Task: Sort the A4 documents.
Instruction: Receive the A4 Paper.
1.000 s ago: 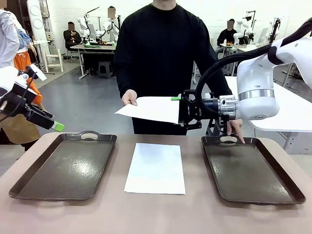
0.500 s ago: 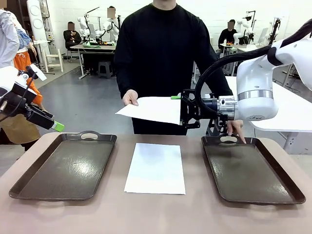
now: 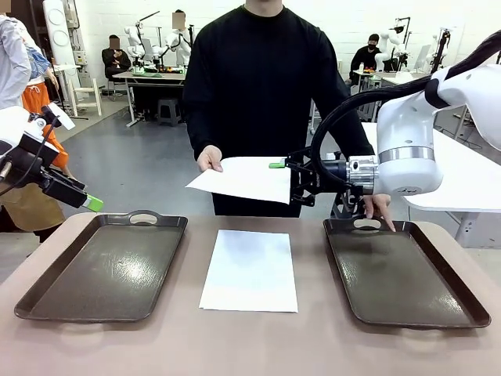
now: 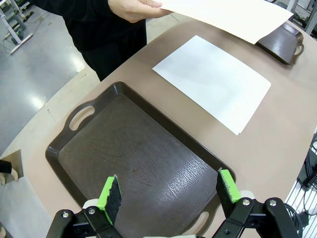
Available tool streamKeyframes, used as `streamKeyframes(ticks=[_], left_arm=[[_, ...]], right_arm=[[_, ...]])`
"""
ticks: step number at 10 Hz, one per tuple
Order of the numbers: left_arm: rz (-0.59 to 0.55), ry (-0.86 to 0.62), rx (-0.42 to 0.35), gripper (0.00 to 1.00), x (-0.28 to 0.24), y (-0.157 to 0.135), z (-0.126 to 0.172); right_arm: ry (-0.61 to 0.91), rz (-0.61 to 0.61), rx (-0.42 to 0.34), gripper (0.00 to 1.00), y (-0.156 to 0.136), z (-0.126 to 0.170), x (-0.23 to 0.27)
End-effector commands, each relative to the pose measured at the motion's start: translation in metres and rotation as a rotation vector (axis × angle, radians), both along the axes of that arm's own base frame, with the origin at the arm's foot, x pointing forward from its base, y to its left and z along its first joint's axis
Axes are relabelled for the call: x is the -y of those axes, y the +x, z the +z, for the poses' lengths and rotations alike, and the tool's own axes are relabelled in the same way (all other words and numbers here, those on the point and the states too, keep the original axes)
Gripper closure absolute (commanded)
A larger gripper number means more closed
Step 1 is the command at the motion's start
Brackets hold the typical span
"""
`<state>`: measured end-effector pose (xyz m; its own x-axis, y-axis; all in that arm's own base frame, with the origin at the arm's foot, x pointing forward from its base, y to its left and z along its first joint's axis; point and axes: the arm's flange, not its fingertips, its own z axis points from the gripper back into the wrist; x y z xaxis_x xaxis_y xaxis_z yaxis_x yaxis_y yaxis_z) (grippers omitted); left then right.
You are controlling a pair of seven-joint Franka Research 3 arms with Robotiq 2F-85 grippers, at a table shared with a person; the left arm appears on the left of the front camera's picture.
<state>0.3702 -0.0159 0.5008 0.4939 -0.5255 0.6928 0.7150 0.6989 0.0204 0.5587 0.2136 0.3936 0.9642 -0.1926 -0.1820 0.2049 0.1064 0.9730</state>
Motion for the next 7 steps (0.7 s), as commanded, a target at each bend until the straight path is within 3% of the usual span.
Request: streamKeyframes(ticks=[1, 2, 3, 5, 7], left_arm=[[-0.009, -0.009, 0.003, 0.00, -0.0033, 0.0011, -0.0015], [-0.009, -0.009, 0.003, 0.00, -0.0033, 0.0011, -0.0015], [-0.009, -0.009, 0.003, 0.00, -0.0033, 0.0011, -0.0015], [-0.009, -0.009, 0.003, 0.00, -0.0033, 0.0011, -0.0015], [-0.009, -0.009, 0.003, 0.00, -0.0033, 0.0011, -0.0015]], right_arm=[[0.039, -0.012, -0.021, 0.74, 0.0067, -0.0028, -0.0051], [0.048, -0.014, -0.023, 0.77, 0.0069, -0.0022, -0.0044], [0.053, -0.012, -0.020, 0.92, 0.0077, -0.0024, -0.0039], [0.041, -0.014, -0.038, 1.00, 0.0087, -0.0093, -0.0014], [0.040, -0.014, -0.040, 1.00, 0.0092, -0.0110, -0.0001]])
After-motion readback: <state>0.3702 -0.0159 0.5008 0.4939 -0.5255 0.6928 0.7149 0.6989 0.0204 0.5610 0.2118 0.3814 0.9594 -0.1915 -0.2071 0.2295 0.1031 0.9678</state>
